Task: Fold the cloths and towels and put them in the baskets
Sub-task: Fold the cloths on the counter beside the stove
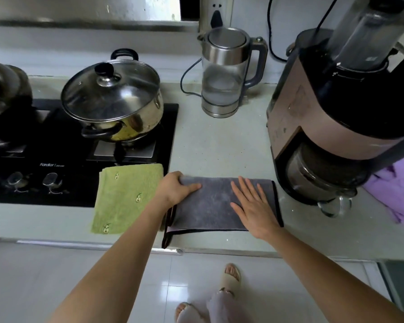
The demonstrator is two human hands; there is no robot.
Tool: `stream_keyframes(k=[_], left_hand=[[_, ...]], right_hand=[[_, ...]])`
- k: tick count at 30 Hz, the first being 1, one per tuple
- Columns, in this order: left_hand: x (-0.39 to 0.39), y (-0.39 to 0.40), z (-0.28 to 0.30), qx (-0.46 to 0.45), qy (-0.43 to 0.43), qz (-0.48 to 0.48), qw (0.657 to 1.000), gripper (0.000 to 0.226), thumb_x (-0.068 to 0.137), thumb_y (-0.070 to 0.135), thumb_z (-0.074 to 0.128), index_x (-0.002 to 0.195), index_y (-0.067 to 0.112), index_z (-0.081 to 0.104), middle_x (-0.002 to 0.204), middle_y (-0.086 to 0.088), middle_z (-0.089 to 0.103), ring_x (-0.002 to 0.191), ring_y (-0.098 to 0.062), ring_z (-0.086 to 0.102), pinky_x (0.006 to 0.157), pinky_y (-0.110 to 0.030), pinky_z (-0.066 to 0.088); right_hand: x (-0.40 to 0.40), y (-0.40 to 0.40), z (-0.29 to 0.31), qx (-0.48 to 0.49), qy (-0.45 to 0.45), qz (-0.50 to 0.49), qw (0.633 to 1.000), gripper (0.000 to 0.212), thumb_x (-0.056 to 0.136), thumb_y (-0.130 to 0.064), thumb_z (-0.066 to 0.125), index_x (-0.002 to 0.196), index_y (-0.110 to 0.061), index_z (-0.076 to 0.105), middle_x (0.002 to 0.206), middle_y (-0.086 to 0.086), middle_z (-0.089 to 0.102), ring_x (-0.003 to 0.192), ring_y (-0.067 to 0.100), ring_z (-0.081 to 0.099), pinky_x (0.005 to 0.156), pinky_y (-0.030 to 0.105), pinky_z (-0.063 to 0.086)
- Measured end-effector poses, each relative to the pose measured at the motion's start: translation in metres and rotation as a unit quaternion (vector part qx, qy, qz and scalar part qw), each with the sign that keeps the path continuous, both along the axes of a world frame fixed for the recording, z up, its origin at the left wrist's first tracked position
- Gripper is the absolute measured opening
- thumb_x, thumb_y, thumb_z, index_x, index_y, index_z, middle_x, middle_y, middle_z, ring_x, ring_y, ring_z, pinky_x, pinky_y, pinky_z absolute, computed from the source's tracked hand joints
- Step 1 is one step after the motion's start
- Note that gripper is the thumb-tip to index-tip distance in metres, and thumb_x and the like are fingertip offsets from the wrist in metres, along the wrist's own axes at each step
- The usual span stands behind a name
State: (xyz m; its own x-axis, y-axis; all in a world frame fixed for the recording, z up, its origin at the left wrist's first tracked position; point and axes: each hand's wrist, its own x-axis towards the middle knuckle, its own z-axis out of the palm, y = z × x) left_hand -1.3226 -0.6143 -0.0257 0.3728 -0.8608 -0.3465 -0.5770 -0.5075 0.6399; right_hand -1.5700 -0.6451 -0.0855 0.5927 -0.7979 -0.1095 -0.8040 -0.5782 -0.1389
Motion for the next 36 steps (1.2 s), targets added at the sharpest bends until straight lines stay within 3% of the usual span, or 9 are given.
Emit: stream_keyframes(k=[4, 7, 11, 17, 21, 24, 26, 33, 36], left_hand=[[-0.001, 0.016, -0.010, -0.005, 0.152, 0.170, 0.974, 0.051, 0.079, 0.047, 0.071, 0.108, 0.008, 0.057, 0.103, -0.005, 0.065, 0.099, -0.023, 0.062, 0.088, -0.036, 0.050], [-0.008, 0.018, -0.011, 0.068, 0.098, 0.153, 0.981, 0.061, 0.095, 0.051, 0.045, 0.123, -0.002, 0.056, 0.121, -0.016, 0.061, 0.113, -0.034, 0.056, 0.097, -0.036, 0.044], [-0.015, 0.021, -0.004, 0.047, 0.016, 0.120, 0.992, 0.052, 0.101, 0.042, 0.033, 0.119, -0.005, 0.047, 0.118, -0.025, 0.059, 0.108, -0.040, 0.056, 0.088, -0.039, 0.042], [-0.012, 0.023, 0.000, -0.032, 0.061, 0.114, 0.991, 0.031, 0.101, 0.036, 0.039, 0.110, 0.007, 0.040, 0.106, -0.013, 0.059, 0.092, -0.029, 0.055, 0.076, -0.031, 0.038], [-0.021, 0.019, 0.012, -0.061, 0.108, 0.132, 0.983, 0.034, 0.098, 0.037, 0.046, 0.113, 0.007, 0.044, 0.097, -0.003, 0.056, 0.091, -0.023, 0.055, 0.076, -0.029, 0.038], [-0.031, 0.015, 0.021, -0.079, 0.120, 0.125, 0.982, 0.031, 0.096, 0.036, 0.051, 0.107, 0.007, 0.048, 0.092, -0.002, 0.058, 0.087, -0.020, 0.055, 0.075, -0.028, 0.038], [-0.041, 0.011, 0.024, -0.084, 0.136, 0.115, 0.980, 0.033, 0.094, 0.037, 0.054, 0.105, 0.006, 0.049, 0.092, -0.004, 0.060, 0.089, -0.023, 0.058, 0.078, -0.031, 0.043], [-0.081, 0.004, 0.038, -0.078, 0.125, 0.054, 0.988, 0.032, 0.094, 0.037, 0.055, 0.100, 0.007, 0.046, 0.075, 0.001, 0.055, 0.080, -0.025, 0.057, 0.069, -0.031, 0.040], [-0.086, 0.005, 0.044, -0.076, 0.129, 0.032, 0.988, 0.028, 0.094, 0.032, 0.056, 0.104, 0.007, 0.048, 0.079, 0.001, 0.057, 0.079, -0.023, 0.057, 0.074, -0.032, 0.044]], right_hand=[[0.018, 0.016, 0.010, -0.011, -0.035, -0.020, 0.999, 0.059, 0.101, -0.042, 0.007, 0.149, -0.015, 0.026, 0.156, 0.002, 0.022, 0.145, 0.019, 0.020, 0.116, 0.037, 0.004], [0.038, 0.022, 0.005, 0.012, -0.041, -0.070, 0.997, 0.062, 0.094, -0.038, 0.007, 0.151, -0.017, 0.016, 0.158, -0.001, 0.009, 0.146, 0.017, 0.007, 0.117, 0.033, -0.006], [0.046, 0.023, -0.003, -0.018, -0.009, -0.104, 0.994, 0.057, 0.093, -0.029, 0.022, 0.148, -0.016, 0.032, 0.154, 0.007, 0.031, 0.141, 0.026, 0.031, 0.114, 0.041, 0.011], [0.044, 0.023, -0.012, -0.021, 0.032, -0.061, 0.997, 0.059, 0.094, -0.032, 0.015, 0.150, -0.014, 0.027, 0.157, 0.010, 0.023, 0.145, 0.029, 0.021, 0.115, 0.046, 0.011], [0.038, 0.015, 0.004, 0.031, 0.028, -0.015, 0.999, 0.072, 0.085, -0.046, -0.010, 0.152, -0.020, -0.004, 0.159, 0.004, -0.013, 0.146, 0.019, -0.012, 0.118, 0.039, -0.010], [0.013, 0.015, 0.028, -0.015, -0.114, -0.094, 0.989, 0.058, 0.098, -0.038, 0.028, 0.149, -0.011, 0.027, 0.157, 0.011, 0.021, 0.144, 0.026, 0.020, 0.118, 0.041, 0.019], [-0.007, 0.015, 0.033, -0.062, -0.152, -0.242, 0.956, 0.047, 0.092, -0.022, 0.054, 0.133, -0.002, 0.046, 0.135, 0.018, 0.048, 0.123, 0.036, 0.047, 0.100, 0.045, 0.041], [-0.022, -0.007, 0.045, 0.227, -0.167, -0.493, 0.823, 0.068, 0.088, -0.032, 0.063, 0.134, 0.010, 0.035, 0.129, 0.023, 0.053, 0.114, 0.036, 0.056, 0.084, 0.036, 0.049], [-0.020, -0.017, 0.053, 0.371, -0.319, -0.531, 0.691, 0.054, 0.082, -0.016, 0.070, 0.126, 0.006, 0.049, 0.119, 0.020, 0.060, 0.105, 0.034, 0.061, 0.076, 0.034, 0.050]])
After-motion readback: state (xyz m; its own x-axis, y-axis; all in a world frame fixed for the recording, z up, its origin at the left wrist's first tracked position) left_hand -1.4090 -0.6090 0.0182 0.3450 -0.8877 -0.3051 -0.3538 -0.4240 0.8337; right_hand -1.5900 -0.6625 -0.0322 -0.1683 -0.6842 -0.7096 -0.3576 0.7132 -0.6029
